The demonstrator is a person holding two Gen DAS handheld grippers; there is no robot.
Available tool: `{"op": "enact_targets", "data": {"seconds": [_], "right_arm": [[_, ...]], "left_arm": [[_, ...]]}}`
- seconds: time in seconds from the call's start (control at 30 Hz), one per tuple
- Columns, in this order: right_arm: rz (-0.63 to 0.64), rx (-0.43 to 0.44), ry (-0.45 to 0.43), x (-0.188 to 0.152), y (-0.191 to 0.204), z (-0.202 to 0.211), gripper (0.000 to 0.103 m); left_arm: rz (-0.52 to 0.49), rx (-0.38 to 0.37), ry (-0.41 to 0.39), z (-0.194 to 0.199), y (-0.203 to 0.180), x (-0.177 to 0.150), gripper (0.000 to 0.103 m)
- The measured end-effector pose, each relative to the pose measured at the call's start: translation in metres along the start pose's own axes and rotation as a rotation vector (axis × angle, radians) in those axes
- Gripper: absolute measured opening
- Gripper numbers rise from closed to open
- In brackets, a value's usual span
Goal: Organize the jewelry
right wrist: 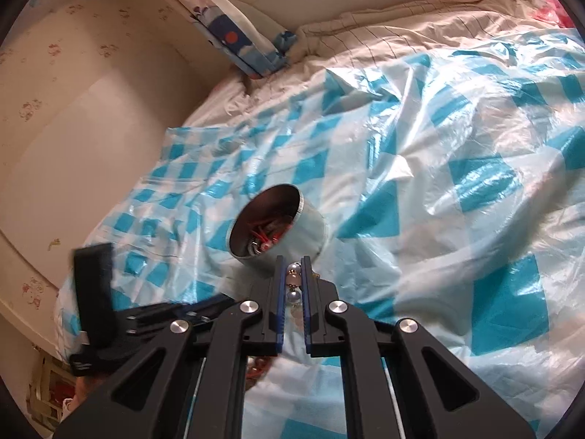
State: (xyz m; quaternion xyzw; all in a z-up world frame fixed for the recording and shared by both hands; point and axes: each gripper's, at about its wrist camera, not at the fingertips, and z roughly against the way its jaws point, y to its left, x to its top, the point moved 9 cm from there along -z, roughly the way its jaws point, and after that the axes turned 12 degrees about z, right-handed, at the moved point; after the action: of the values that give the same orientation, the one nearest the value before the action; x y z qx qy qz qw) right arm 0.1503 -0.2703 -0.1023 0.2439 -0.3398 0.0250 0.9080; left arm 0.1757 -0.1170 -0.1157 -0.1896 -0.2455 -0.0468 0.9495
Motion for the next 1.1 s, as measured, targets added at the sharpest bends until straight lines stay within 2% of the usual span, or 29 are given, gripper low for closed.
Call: {"op": "enact_targets", "data": {"seconds": [0.07,0.17,0.3,0.33,0.37,0.43,0.5,0.63,0.67,0.7,0.73,0.83,0.97,1.1], "right_arm": [[-0.001,-0.025,0.027,-0.005,-0.005,-0.004,0.008],[-0.002,-0.053,0.058,-0.011,-0.011,-0.009,0.008],[0.002,-0.071,0.098,-0.017,-0.014,-0.016,0.009],[0.003,-0.075,0.109,-0.019,-0.014,-0.017,0.009],[0.006,-0.083,0.125,-0.022,-0.015,-0.020,0.009],[0.014,-0.109,0.163,-0.028,-0.018,-0.025,0.011],[0.038,-0.138,0.216,-0.038,-0.019,-0.033,0.034],[0.154,-0.205,0.273,-0.045,-0.013,-0.042,0.033],[0.165,-0.214,0.275,-0.045,-0.013,-0.042,0.026],[0.165,-0.211,0.276,-0.045,-0.013,-0.042,0.010],[0.154,-0.200,0.272,-0.044,-0.013,-0.041,0.009],[0.152,-0.201,0.223,-0.035,-0.010,-0.032,0.008],[0.158,-0.160,0.134,-0.019,0.002,-0.019,0.008],[0.192,-0.128,0.040,-0.003,0.019,-0.006,0.008]], "left_arm": [[-0.028,-0.027,0.022,-0.003,-0.009,-0.005,0.027],[-0.090,0.004,0.056,-0.012,-0.019,-0.015,0.027],[-0.113,0.049,0.093,-0.023,-0.018,-0.023,0.027],[-0.113,0.049,0.092,-0.023,-0.018,-0.024,0.021],[-0.115,0.047,0.091,-0.022,-0.019,-0.024,0.007],[-0.123,0.048,0.085,-0.021,-0.019,-0.024,0.002],[-0.119,0.025,0.071,-0.016,-0.021,-0.021,0.002],[-0.072,-0.054,0.007,0.000,-0.024,-0.009,0.002],[-0.055,-0.097,-0.024,0.008,-0.026,-0.004,0.002],[-0.040,-0.134,-0.049,0.015,-0.028,0.001,0.002],[-0.024,-0.176,-0.078,0.024,-0.031,0.005,0.002],[-0.003,-0.237,-0.139,0.039,-0.034,0.013,0.002],[0.023,-0.266,-0.172,0.045,-0.034,0.021,0.002],[0.033,-0.257,-0.193,0.048,-0.032,0.025,0.002]]}}
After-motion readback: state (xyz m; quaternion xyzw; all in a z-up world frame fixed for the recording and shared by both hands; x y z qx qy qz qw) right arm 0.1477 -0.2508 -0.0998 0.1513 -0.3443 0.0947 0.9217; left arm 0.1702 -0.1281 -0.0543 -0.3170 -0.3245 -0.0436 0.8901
